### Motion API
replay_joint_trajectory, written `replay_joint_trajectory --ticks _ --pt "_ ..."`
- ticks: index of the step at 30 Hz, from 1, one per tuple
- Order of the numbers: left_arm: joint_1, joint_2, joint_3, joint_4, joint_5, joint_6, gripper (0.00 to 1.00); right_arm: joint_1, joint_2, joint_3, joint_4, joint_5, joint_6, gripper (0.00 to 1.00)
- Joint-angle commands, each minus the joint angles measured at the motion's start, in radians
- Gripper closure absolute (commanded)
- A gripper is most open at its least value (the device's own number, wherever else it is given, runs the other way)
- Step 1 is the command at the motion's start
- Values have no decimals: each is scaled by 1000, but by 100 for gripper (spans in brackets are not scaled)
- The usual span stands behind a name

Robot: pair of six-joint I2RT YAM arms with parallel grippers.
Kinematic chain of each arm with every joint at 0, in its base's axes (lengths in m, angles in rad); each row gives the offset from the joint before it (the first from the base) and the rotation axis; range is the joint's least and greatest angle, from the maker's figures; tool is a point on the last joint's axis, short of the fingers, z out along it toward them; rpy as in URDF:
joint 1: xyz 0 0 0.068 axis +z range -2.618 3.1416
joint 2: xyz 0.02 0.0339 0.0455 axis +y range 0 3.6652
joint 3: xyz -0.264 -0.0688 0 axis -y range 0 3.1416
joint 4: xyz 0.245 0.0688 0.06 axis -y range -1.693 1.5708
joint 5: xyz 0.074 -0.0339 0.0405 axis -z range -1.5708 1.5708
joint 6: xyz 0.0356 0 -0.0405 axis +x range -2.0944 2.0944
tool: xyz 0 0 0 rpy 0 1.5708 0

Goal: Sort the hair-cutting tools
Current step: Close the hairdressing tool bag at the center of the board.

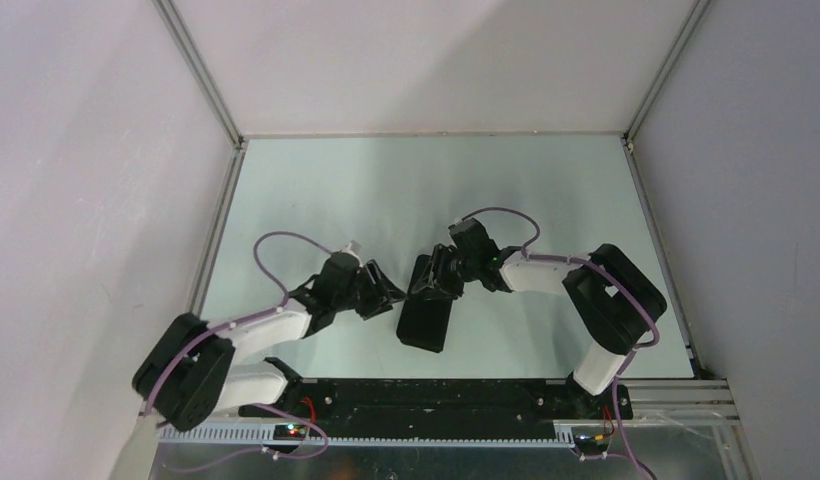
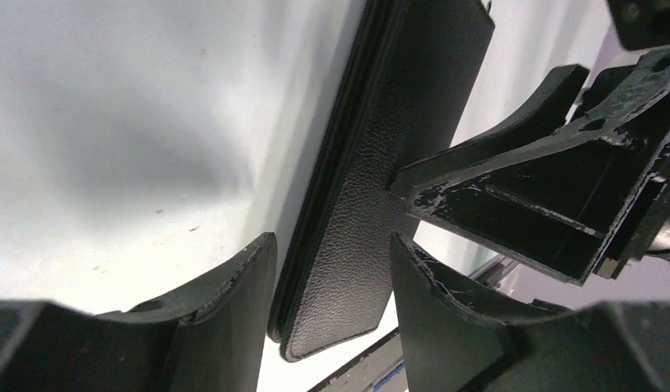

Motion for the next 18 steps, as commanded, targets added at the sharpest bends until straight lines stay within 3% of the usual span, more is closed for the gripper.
replay_joint_trajectory --ticks 1,4,7,13,18 --pt "-61 115 122 -65 28 74 44 9 23 27 -25 33 -32 58" --pt "-90 200 179 -156 26 100 48 7 -11 42 -74 27 -63 65" --pt "-103 270 210 -194 26 107 58 -30 -76 98 -147 23 -158 65" --pt "-103 311 240 -244 21 137 68 -195 -92 256 -376 15 -420 47" --pt "-103 346 265 -254 47 169 69 -271 28 351 -405 0 -576 40"
